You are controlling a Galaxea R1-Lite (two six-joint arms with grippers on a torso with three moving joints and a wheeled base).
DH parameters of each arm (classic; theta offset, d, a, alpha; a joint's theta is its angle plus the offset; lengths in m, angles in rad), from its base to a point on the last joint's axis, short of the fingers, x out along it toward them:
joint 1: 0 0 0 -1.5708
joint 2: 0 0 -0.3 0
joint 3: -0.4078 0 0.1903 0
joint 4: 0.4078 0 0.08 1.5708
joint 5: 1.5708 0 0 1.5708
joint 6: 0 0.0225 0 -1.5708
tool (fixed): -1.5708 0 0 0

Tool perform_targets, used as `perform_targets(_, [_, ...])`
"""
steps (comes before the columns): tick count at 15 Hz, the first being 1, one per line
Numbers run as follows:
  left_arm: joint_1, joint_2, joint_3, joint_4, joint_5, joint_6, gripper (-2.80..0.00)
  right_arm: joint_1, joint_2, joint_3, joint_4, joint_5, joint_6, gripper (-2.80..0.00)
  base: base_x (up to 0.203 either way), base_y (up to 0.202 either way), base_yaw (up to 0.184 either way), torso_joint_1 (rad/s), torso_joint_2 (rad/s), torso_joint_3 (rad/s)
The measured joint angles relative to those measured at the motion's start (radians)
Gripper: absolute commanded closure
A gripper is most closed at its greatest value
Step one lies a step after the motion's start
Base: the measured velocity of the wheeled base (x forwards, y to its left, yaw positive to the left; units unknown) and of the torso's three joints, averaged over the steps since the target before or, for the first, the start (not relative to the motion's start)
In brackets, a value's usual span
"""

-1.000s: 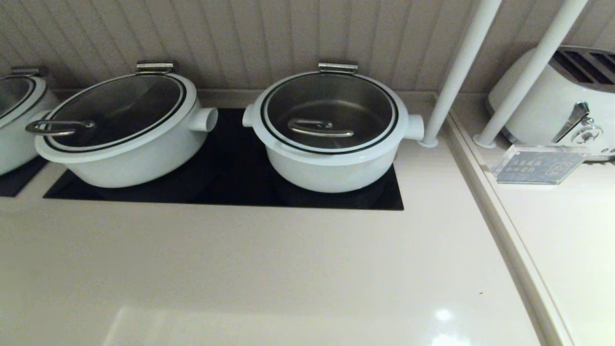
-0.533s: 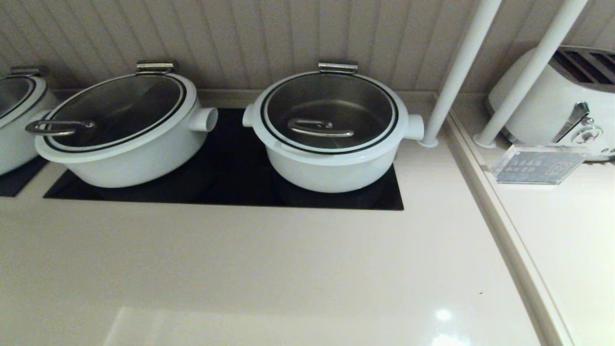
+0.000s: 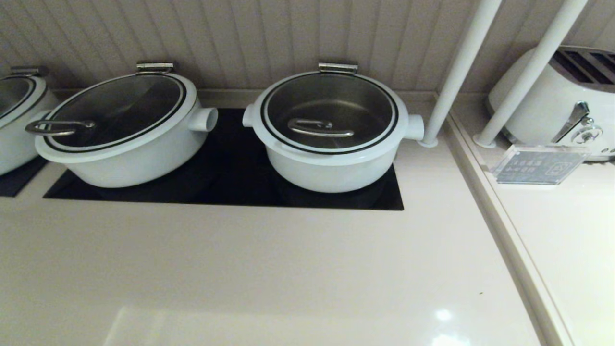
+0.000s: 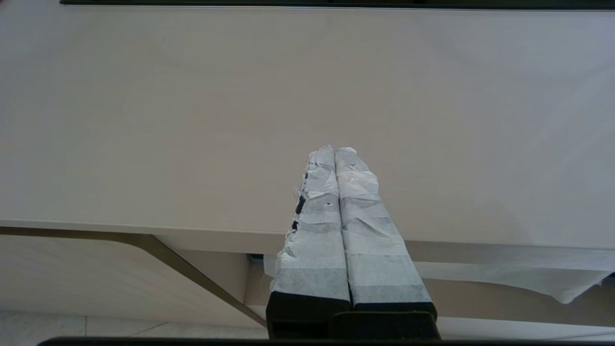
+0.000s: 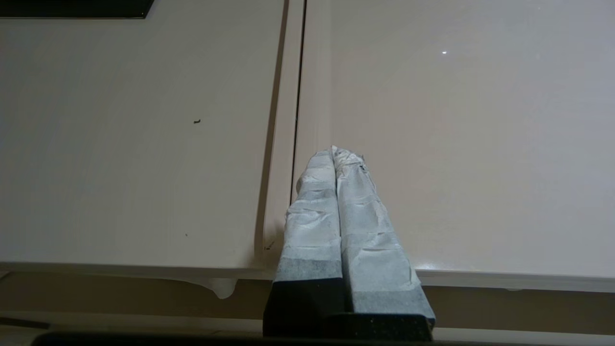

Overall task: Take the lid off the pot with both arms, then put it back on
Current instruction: Open the food pot lid a small opening with the right arm

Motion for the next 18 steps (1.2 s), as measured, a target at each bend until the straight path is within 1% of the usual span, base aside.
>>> perform_targets(11, [0.0, 0.0, 0.0, 0.0, 0.0, 0.0, 0.0, 0.0, 0.0, 0.0, 0.0, 0.0, 0.005, 0.0, 0.0, 0.0, 0.0, 0.0, 0.0, 0.0])
perform_targets(14, [0.0, 0.0, 0.0, 0.0, 0.0, 0.0, 0.0, 0.0, 0.0, 0.0, -0.001, 0.015, -0.015, 0.0, 0.0, 0.0, 0.0, 0.0, 0.0, 0.0])
perform_targets(17, [0.0, 0.0, 0.0, 0.0, 0.0, 0.0, 0.0, 0.0, 0.0, 0.0, 0.001, 0.028, -0.075, 0.0, 0.0, 0.0, 0.0, 0.0, 0.0, 0.0])
perform_targets(18, [0.0, 0.0, 0.0, 0.0, -0.001, 0.0, 0.0, 0.0, 0.0, 0.0, 0.001, 0.032, -0.08, 0.0, 0.0, 0.0, 0.0, 0.0, 0.0, 0.0])
